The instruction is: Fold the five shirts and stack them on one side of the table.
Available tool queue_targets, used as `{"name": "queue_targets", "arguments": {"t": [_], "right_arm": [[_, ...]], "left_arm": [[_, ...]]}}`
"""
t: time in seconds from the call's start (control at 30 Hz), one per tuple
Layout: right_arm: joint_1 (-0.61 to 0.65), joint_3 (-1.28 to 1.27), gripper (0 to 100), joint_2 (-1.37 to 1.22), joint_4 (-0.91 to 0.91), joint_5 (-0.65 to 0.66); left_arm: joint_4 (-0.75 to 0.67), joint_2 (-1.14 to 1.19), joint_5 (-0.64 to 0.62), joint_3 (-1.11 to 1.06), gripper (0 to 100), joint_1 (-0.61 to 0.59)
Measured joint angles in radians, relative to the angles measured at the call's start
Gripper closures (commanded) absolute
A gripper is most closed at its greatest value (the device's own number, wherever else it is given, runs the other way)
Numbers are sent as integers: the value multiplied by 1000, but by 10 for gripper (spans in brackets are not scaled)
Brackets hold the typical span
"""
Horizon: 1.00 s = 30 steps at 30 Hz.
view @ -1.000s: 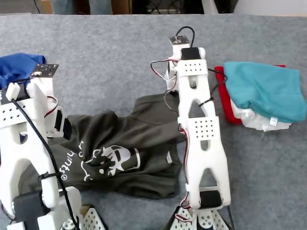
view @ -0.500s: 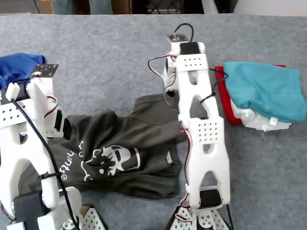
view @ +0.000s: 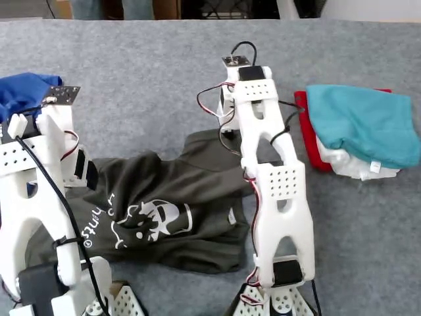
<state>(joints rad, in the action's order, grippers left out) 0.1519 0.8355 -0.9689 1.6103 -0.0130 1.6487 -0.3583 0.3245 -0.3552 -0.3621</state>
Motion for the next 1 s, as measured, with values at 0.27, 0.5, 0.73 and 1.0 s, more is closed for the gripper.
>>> {"name": "queue_targets", "arguments": {"t": [0.27, 0.5, 0.73, 1.0], "right_arm": [[0, -9, 776, 2, -12, -2], [0, -5, 927, -26, -15, -2], [-6, 21, 973, -43, -11, -2], [2, 184, 984, -58, 118, 0]], "left_arm": [[0, 0, 0, -5, 809, 0], [0, 0, 0, -5, 809, 0], [0, 0, 0, -5, 809, 0], [-5, 0, 0, -5, 809, 0]]}}
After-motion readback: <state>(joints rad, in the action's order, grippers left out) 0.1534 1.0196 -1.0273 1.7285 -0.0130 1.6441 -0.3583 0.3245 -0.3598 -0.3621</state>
